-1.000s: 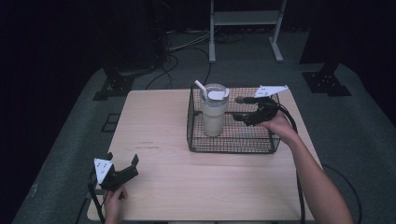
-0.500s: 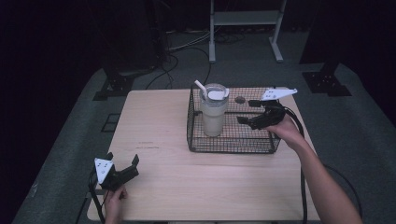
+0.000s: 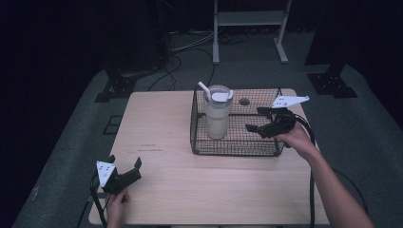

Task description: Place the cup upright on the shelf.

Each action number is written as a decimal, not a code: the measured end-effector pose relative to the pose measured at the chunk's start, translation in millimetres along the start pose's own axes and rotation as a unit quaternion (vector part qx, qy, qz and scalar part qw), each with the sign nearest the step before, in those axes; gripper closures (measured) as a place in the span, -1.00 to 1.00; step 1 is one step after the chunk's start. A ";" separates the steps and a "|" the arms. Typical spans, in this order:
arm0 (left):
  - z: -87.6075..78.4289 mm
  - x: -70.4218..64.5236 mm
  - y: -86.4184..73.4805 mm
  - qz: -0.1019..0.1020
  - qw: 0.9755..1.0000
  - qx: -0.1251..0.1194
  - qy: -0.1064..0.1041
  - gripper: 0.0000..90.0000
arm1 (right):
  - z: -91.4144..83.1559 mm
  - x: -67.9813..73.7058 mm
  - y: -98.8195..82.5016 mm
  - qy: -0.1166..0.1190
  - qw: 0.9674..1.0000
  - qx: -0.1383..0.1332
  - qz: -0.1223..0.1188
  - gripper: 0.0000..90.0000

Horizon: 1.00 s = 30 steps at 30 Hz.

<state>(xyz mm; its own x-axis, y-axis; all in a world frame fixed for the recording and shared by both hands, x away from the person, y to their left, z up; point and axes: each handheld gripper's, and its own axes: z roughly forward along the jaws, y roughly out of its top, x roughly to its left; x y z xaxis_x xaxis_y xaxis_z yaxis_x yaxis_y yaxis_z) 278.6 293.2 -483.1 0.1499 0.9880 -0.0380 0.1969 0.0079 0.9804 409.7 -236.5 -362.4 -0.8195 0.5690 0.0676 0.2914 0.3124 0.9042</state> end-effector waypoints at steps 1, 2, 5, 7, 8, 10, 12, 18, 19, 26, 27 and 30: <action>0.1 0.0 0.0 0.000 1.000 0.000 0.000 -1.00 | -1.3 1.0 -1.0 0.001 1.000 -0.002 0.003 -0.83; 0.0 -0.1 0.0 0.000 1.000 0.000 0.000 -1.00 | -4.1 3.1 -2.9 0.003 1.000 -0.004 0.002 -0.83; -0.1 -0.2 0.0 0.000 1.000 0.000 0.000 -1.00 | -6.6 5.0 -4.8 0.004 1.000 -0.004 0.002 -0.83; 0.0 -0.1 0.0 0.001 1.000 0.000 0.000 -1.00 | -9.4 6.9 -7.3 0.006 1.000 -0.003 0.003 -0.83; 0.0 -0.2 -0.1 0.001 1.000 0.000 0.000 -1.00 | -12.0 9.0 -9.4 0.007 1.000 -0.006 0.005 -0.83; 0.0 -0.3 0.0 0.001 1.000 -0.001 0.000 -1.00 | -12.7 9.4 -10.3 0.008 1.000 -0.007 0.005 -0.83; 0.0 -0.4 -0.1 0.001 1.000 -0.001 0.000 -1.00 | -15.5 11.5 -14.5 0.011 1.000 -0.006 0.003 -0.83; 0.0 -0.4 -0.1 0.002 1.000 -0.001 0.000 -1.00 | -19.7 17.8 -23.2 0.019 1.000 0.000 0.003 -0.83; -0.1 -0.4 -0.1 0.002 1.000 -0.001 0.000 -1.00 | -19.7 17.8 -23.2 0.019 1.000 0.000 0.003 -0.83; -0.1 -0.5 -0.1 0.003 1.000 -0.001 0.000 -1.00 | -26.0 23.0 -34.2 0.021 1.000 -0.001 0.005 -0.83; -0.1 -0.5 -0.1 0.003 1.000 -0.001 0.000 -1.00 | -27.0 23.6 -35.8 0.020 1.000 -0.001 0.005 -0.83; -0.1 -0.5 -0.1 0.004 1.000 -0.001 0.000 -1.00 | -28.8 24.1 -39.0 0.021 1.000 -0.002 0.007 -0.83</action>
<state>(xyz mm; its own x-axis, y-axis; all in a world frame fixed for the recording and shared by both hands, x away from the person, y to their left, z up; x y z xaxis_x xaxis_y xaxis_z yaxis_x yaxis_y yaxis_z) 278.4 292.7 -483.2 0.1521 0.9879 -0.0313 0.1939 0.0012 0.9810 364.3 -256.8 -383.8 -0.8352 0.5413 0.0968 0.3002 0.3015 0.9050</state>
